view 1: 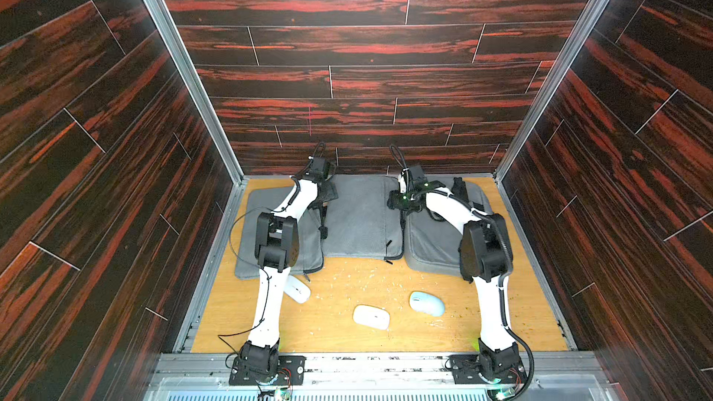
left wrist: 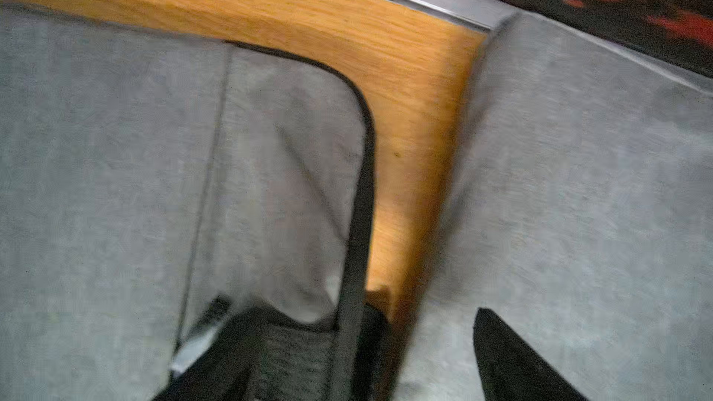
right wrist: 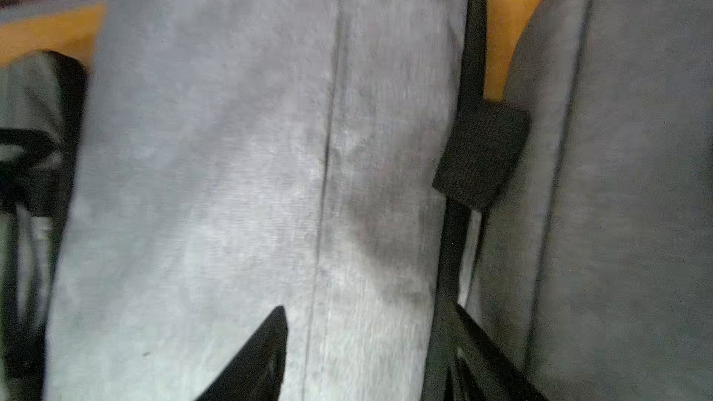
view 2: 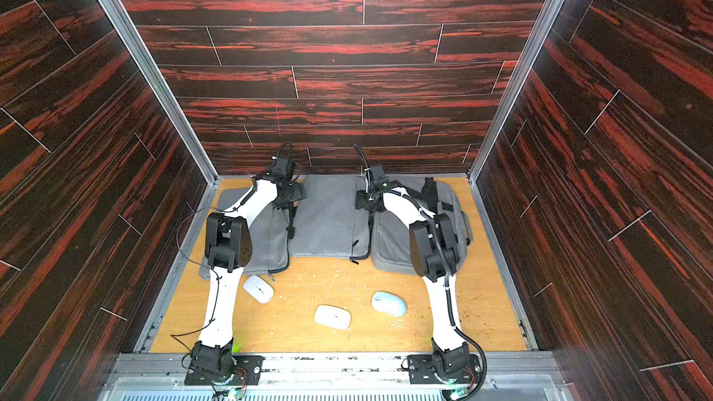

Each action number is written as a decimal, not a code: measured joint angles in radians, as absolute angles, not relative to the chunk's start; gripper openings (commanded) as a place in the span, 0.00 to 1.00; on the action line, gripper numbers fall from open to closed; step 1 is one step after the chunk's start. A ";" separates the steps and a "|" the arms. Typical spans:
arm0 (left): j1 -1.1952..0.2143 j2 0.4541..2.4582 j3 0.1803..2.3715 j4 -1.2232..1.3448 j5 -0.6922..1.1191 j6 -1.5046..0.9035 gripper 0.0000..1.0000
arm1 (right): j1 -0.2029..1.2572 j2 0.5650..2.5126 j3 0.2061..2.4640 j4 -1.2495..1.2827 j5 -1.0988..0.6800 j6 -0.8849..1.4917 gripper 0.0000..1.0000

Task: Put the mouse into the laptop bag
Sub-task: Pick up the zippered laptop bag from the center of the board.

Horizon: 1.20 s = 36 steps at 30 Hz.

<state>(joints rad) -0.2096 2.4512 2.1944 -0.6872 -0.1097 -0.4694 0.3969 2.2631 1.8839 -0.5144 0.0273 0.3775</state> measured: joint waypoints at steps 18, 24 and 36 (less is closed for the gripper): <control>-0.233 2.523 2.246 -0.661 -0.007 -0.498 0.83 | 0.385 2.293 1.879 -0.491 -0.012 0.412 0.64; -0.249 2.577 2.320 -0.652 0.046 -0.526 0.82 | 0.385 2.320 1.909 -0.496 -0.020 0.419 0.64; -0.270 2.582 2.328 -0.656 0.046 -0.539 0.63 | 0.376 2.332 1.916 -0.492 -0.042 0.435 0.57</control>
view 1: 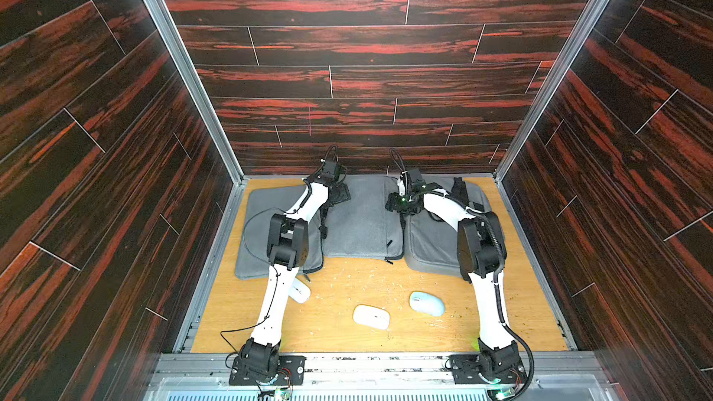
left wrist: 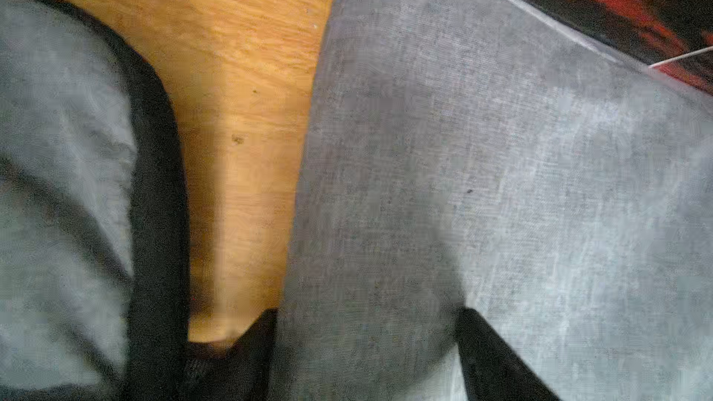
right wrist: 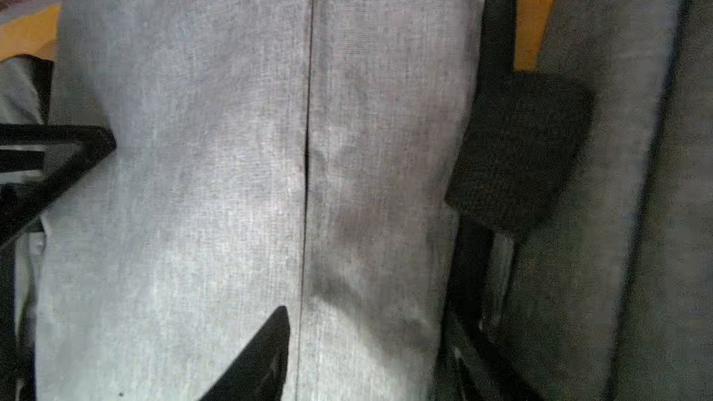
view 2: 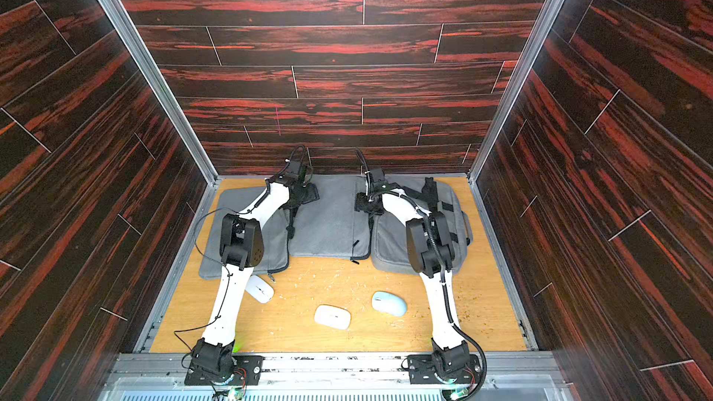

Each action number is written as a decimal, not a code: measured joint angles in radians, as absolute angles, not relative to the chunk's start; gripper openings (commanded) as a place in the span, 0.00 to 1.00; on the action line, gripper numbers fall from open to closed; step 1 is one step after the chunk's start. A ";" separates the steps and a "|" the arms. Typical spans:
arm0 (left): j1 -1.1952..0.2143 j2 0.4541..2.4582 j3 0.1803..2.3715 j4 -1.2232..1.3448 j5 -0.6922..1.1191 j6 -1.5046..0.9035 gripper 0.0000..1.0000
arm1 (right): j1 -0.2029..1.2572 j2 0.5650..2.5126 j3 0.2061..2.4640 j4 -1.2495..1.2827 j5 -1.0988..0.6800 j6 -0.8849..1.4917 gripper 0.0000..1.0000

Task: Put the mouse into the laptop bag
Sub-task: Pick up the zippered laptop bag from the center of the board.

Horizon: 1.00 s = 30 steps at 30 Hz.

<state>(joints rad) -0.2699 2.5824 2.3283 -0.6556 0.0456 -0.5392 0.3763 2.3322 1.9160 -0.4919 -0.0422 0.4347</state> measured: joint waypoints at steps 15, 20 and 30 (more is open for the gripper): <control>-0.276 2.550 2.289 -0.636 0.040 -0.573 0.00 | 0.324 2.333 1.871 -0.456 -0.111 0.454 0.00; -0.277 2.539 2.308 -0.694 0.034 -0.573 0.00 | 0.324 2.318 1.853 -0.445 -0.133 0.452 0.00; -0.271 2.288 2.216 -0.817 -0.026 -0.579 0.00 | 0.418 2.231 1.893 -0.540 -0.133 0.434 0.00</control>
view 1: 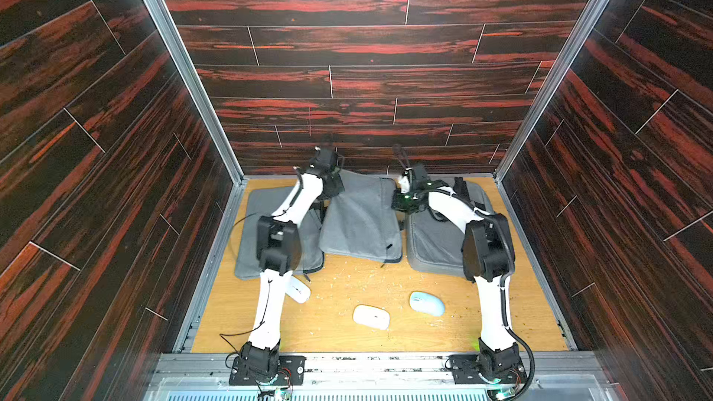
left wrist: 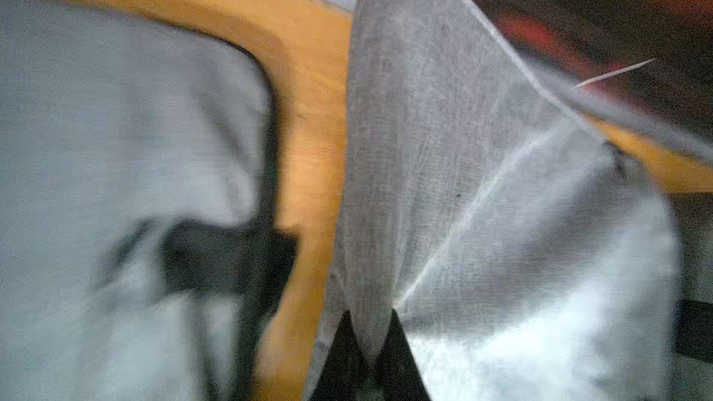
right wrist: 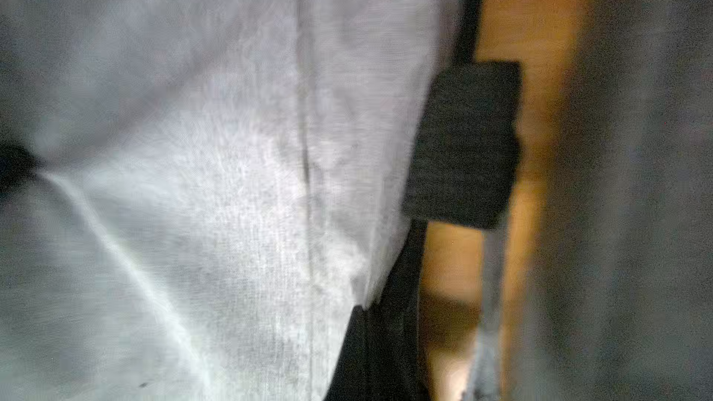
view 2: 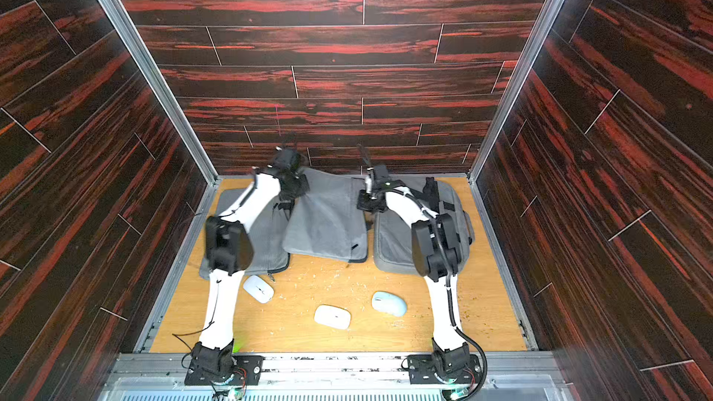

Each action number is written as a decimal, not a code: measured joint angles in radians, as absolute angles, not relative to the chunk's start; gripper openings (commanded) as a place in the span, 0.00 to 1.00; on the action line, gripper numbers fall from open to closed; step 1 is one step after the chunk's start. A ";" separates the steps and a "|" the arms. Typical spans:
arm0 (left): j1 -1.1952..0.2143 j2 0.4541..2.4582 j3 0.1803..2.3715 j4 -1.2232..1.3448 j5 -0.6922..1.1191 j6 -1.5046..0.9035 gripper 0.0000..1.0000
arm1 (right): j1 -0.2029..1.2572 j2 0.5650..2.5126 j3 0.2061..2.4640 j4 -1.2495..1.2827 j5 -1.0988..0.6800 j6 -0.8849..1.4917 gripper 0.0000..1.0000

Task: Put the mouse into the laptop bag
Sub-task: Pick up the zippered laptop bag from the center of the board, then place the zippered laptop bag in the zippered laptop bag.

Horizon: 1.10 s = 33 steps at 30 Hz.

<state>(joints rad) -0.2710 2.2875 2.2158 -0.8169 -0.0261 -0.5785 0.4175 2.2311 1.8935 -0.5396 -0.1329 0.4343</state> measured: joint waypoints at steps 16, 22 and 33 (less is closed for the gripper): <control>0.186 1.832 1.515 -0.646 0.115 -0.673 0.00 | 0.682 2.444 2.466 -0.586 -0.225 0.451 0.00; 0.209 1.933 1.627 -0.632 0.168 -0.644 0.00 | 0.659 2.577 2.534 -0.617 -0.233 0.484 0.00; 0.210 2.051 1.727 -0.635 0.164 -0.607 0.01 | 0.657 2.605 2.534 -0.581 -0.232 0.501 0.02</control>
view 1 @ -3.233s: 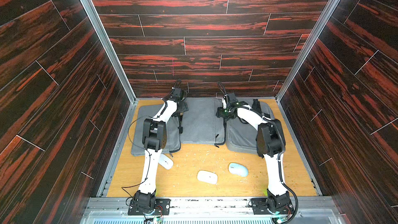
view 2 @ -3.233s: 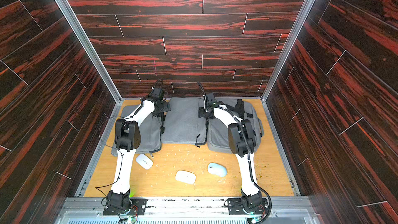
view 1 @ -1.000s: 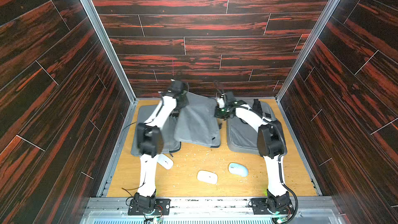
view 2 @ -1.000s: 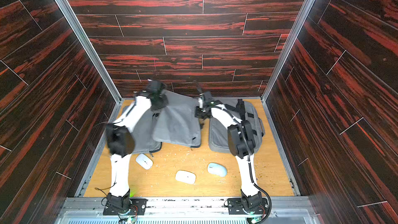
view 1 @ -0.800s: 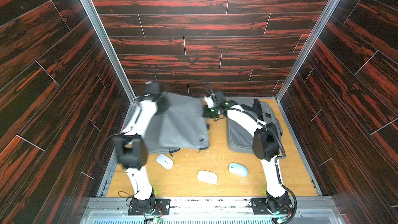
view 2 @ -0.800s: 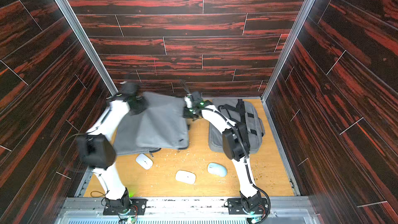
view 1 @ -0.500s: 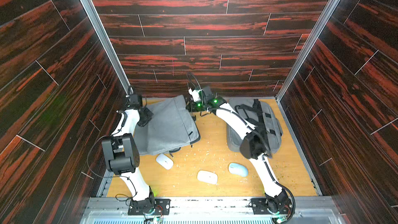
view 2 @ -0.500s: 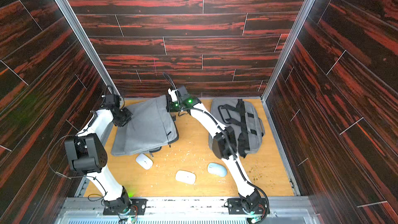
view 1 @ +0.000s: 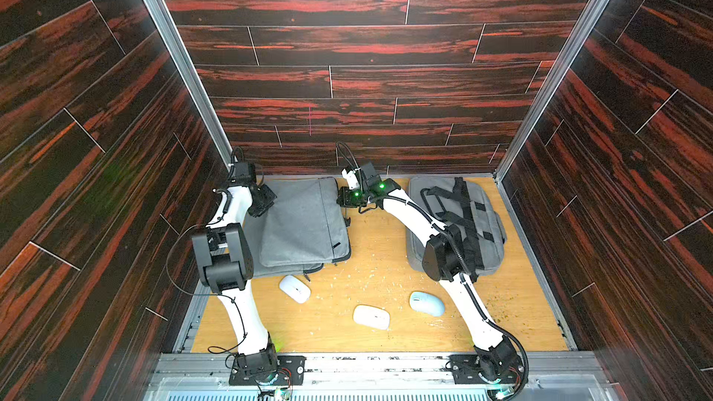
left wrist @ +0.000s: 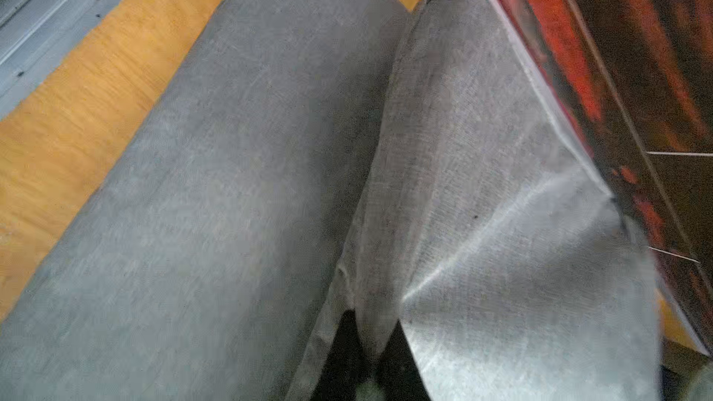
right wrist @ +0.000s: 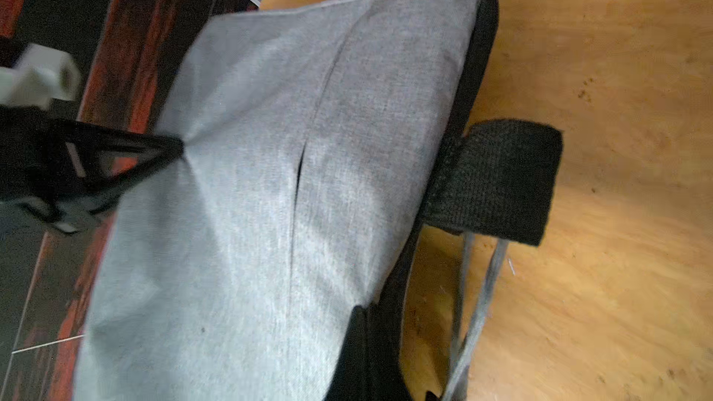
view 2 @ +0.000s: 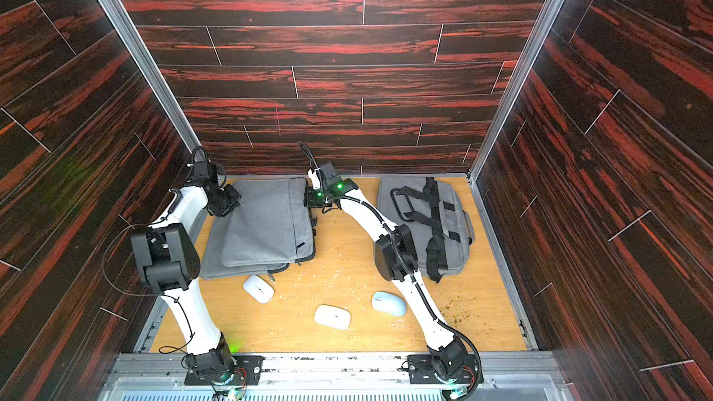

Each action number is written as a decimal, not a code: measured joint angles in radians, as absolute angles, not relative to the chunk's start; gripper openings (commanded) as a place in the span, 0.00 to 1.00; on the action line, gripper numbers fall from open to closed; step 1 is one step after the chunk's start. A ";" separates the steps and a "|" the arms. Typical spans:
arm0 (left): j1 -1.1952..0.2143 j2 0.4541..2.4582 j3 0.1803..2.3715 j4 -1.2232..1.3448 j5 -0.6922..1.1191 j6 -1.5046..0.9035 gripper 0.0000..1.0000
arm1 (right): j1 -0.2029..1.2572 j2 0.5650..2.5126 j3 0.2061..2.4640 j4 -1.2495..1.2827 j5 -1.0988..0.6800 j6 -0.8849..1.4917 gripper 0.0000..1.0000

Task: Put the mouse into the laptop bag
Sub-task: Place the zippered laptop bag in the zippered laptop bag, then adjust the zippered laptop bag at the center of the board.

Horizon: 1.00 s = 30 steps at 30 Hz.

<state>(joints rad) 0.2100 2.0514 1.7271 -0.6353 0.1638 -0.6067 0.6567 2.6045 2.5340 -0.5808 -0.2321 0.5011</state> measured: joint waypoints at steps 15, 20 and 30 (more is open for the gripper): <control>0.182 2.016 1.763 -0.666 0.013 -0.628 0.67 | 0.645 2.536 2.292 -0.532 -0.197 0.431 0.50; 0.016 1.950 1.818 -0.699 -0.084 -0.593 0.68 | 0.617 2.265 1.865 -0.461 -0.120 0.410 0.51; -0.427 2.114 2.183 -0.752 -0.042 -0.543 0.69 | 0.228 1.573 1.148 -0.282 -0.061 0.445 0.08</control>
<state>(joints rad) -0.4274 2.1143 2.1830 -0.7521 -0.0418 -0.5434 0.2283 1.5726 1.1484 -0.2825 -0.0612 0.4454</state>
